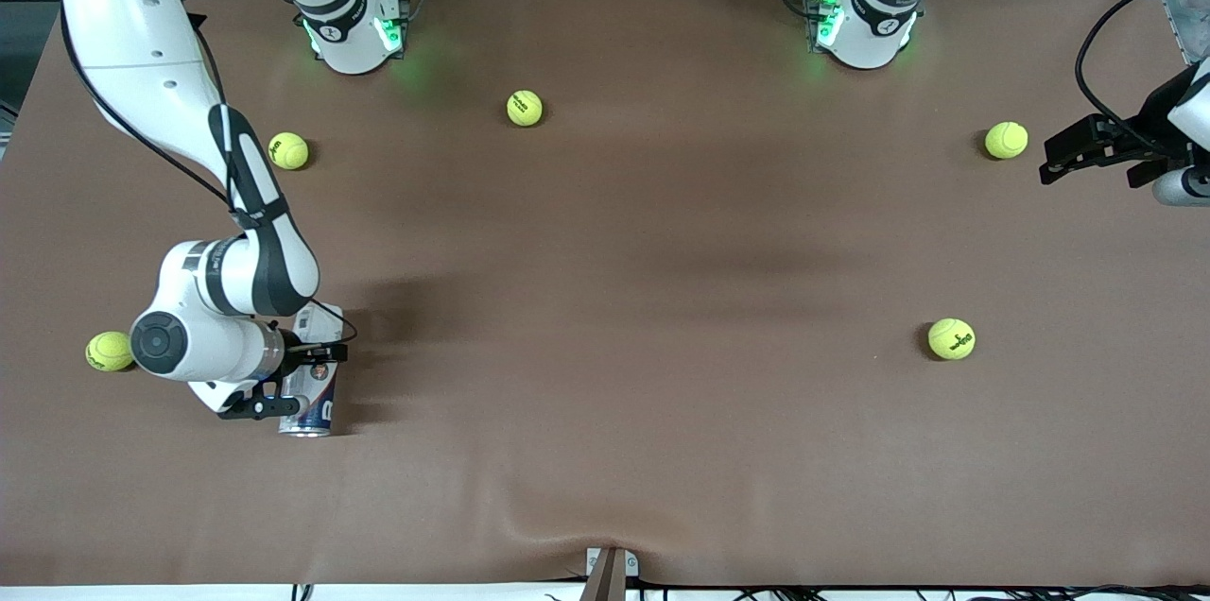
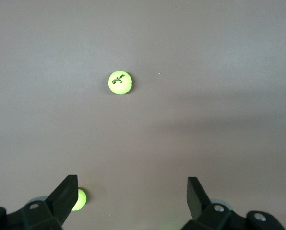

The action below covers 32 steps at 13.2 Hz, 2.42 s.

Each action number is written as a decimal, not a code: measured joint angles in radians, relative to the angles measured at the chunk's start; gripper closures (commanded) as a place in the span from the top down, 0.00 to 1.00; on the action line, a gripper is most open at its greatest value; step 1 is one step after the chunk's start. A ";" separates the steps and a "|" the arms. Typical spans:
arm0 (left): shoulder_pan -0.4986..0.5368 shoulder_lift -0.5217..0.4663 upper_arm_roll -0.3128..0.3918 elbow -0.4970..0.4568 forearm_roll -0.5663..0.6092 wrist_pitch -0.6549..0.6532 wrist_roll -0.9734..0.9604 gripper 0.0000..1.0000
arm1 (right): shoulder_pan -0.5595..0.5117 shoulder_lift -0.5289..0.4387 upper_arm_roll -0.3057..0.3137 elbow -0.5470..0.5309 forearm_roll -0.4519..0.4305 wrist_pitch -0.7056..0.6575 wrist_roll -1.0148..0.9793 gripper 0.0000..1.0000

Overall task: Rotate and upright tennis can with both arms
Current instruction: 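Close the right gripper around the tennis can body, then lift and carry the can with the right gripper to table center, then lower the can, open the right gripper while the left gripper approaches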

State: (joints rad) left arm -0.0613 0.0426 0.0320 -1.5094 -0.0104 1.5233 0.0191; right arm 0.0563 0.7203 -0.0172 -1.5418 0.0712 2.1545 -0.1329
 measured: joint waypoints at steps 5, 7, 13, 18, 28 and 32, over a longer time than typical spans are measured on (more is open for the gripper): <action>0.000 0.000 0.000 0.000 0.000 0.000 0.000 1.00 | 0.089 -0.099 0.024 0.006 0.001 -0.080 -0.347 0.74; 0.000 0.000 0.000 0.000 0.000 0.000 0.000 1.00 | 0.138 -0.109 0.074 0.006 0.003 -0.082 -0.477 0.74; -0.001 0.004 -0.001 -0.001 0.000 0.000 0.000 1.00 | 0.437 -0.111 0.163 0.003 -0.142 0.018 -0.591 0.74; -0.001 0.014 -0.001 -0.001 0.000 0.000 0.000 1.00 | 0.577 -0.084 0.159 -0.010 -0.342 0.072 -0.600 0.75; -0.003 0.038 -0.003 -0.001 0.000 0.000 0.001 1.00 | 0.609 0.052 0.140 -0.018 -0.388 0.217 -0.502 1.00; -0.008 0.060 -0.007 -0.002 -0.002 0.000 0.004 1.00 | 0.609 0.047 0.142 -0.011 -0.388 0.213 -0.491 1.00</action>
State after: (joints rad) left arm -0.0691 0.1021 0.0249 -1.5109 -0.0126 1.5234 0.0234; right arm 0.6649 0.7675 0.1247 -1.5530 -0.3173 2.3674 -0.6240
